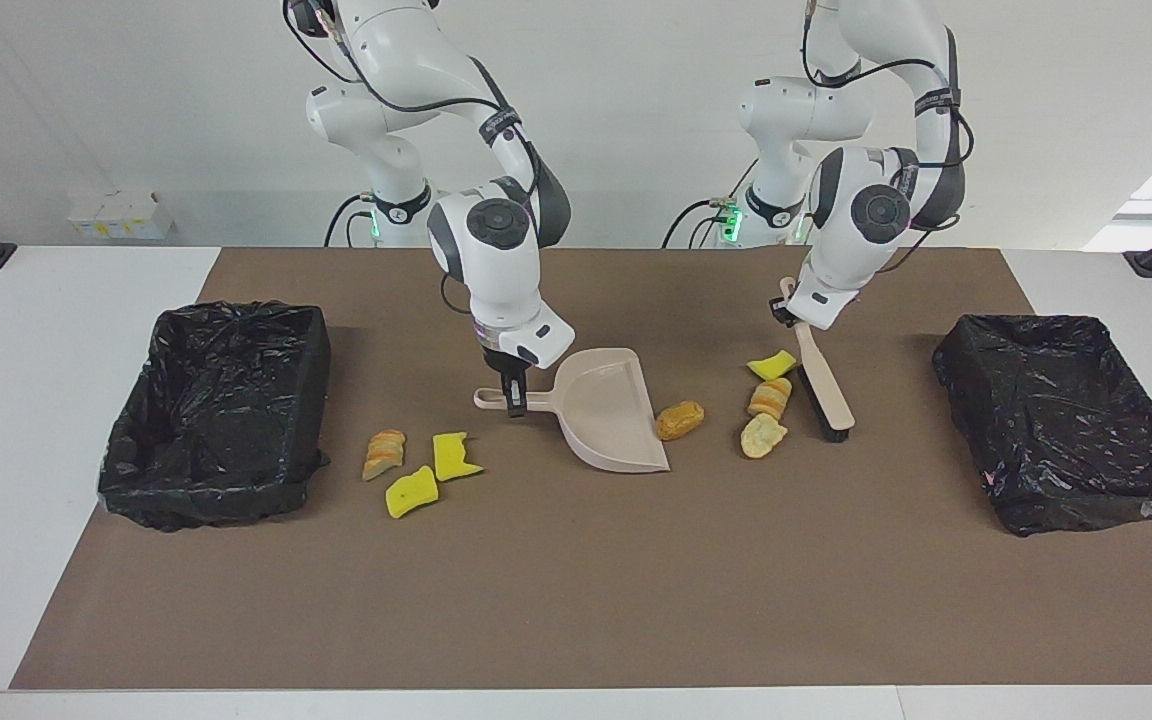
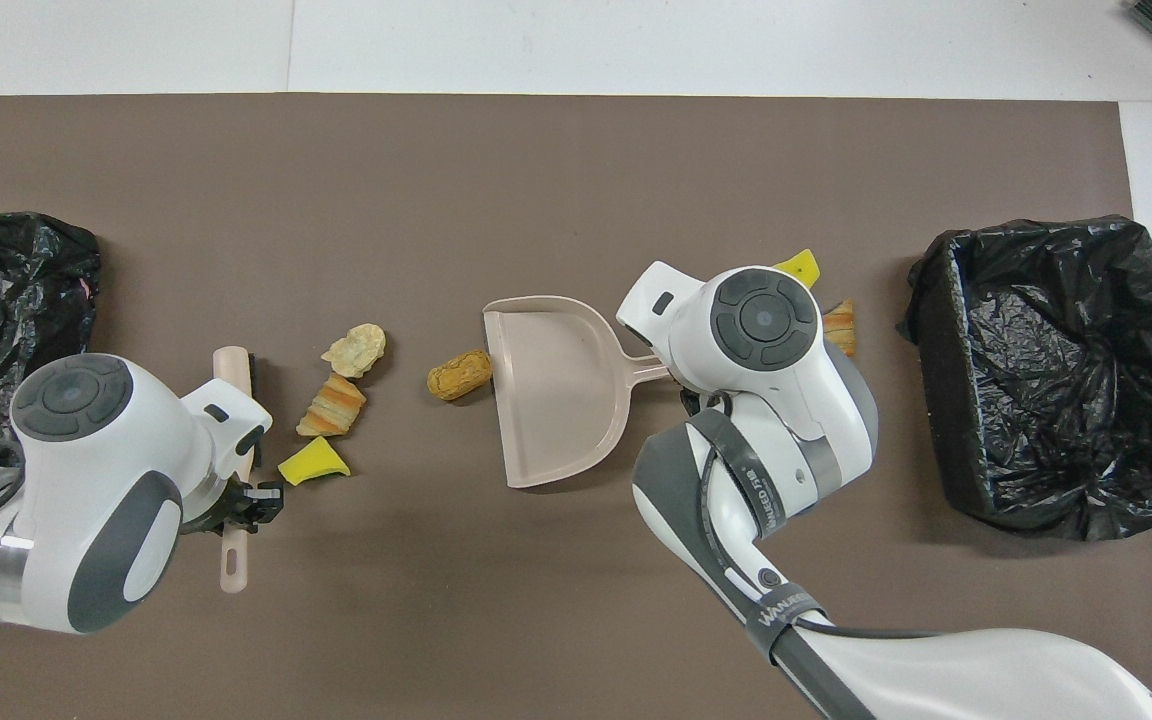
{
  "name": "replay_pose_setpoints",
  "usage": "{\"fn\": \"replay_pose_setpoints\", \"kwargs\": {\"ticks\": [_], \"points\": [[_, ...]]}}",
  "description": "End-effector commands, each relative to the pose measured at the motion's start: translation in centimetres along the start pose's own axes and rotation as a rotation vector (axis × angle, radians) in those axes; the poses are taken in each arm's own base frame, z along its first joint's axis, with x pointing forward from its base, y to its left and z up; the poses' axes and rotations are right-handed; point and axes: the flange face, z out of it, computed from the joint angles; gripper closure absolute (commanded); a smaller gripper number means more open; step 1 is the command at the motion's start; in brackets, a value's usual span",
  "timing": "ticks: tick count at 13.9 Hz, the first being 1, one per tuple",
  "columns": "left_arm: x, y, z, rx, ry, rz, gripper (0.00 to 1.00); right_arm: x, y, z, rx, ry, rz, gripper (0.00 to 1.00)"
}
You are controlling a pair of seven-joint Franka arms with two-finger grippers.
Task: Sweep and dump trash in bin
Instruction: 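Sweep the bread chunks into the dustpan with the left gripper's brush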
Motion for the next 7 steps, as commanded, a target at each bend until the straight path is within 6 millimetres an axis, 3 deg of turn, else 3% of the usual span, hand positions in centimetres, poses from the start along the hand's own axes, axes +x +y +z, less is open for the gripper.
{"fn": "replay_pose_setpoints", "kwargs": {"ticks": [1, 7], "points": [[0.3, 4.0, 0.9, -0.022, 0.008, 0.046, 1.00, 0.5, -0.5, 0.5, -0.005, -0.004, -0.003, 1.00], [-4.2, 13.6, -0.1, -0.093, 0.017, 0.235, 1.00, 2.1, -1.0, 0.9, -0.004, -0.004, 0.096, 1.00]]}}
